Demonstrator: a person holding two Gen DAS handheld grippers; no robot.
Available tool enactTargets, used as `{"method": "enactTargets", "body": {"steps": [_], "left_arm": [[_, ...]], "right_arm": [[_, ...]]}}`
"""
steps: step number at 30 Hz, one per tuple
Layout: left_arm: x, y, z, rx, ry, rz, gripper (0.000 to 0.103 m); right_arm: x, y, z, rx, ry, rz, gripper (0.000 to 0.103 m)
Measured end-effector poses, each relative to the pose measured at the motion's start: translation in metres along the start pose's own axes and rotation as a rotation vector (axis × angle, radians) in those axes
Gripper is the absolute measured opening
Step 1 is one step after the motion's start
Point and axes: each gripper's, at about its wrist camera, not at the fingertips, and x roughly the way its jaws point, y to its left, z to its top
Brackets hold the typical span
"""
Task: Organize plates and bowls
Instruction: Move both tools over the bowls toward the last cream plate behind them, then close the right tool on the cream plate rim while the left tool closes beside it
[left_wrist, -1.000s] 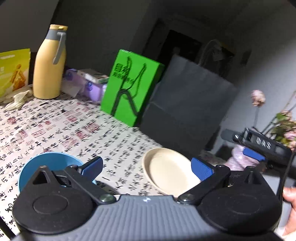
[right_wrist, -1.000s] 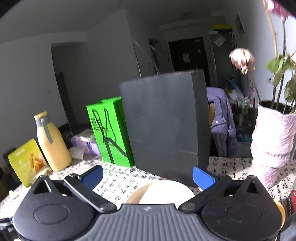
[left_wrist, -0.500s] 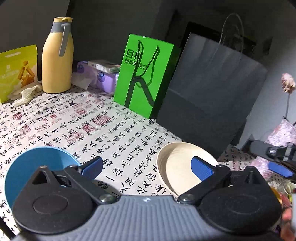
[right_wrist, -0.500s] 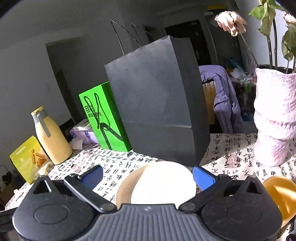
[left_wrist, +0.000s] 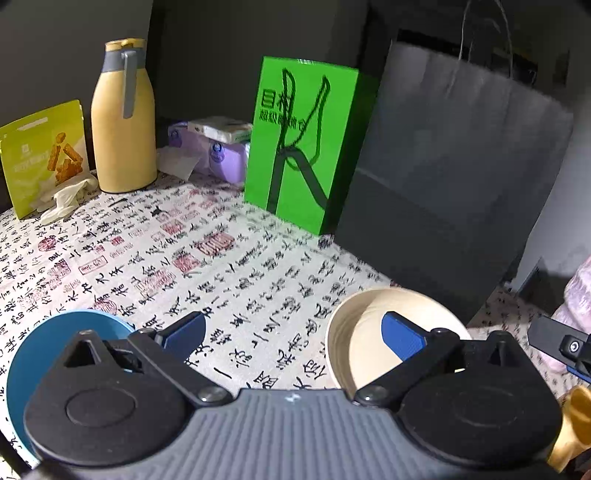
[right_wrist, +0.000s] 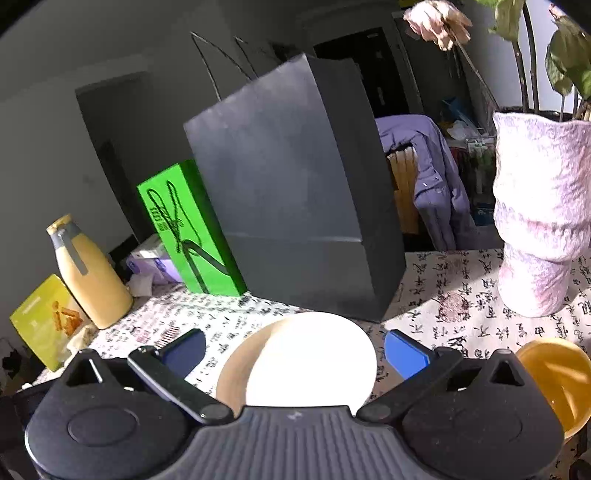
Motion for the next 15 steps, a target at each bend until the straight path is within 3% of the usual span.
{"method": "enactTargets", "body": {"steps": [9, 15], "left_arm": [[0.028, -0.007, -0.005, 0.017, 0.115, 0.068, 0.103], [0.048, -0.008, -0.007, -0.026, 0.196, 0.113, 0.103]], "right_arm": [[0.031, -0.006, -0.009, -0.015, 0.078, -0.084, 0.103], [0.049, -0.010, -0.017, -0.027, 0.135, -0.126, 0.102]]}}
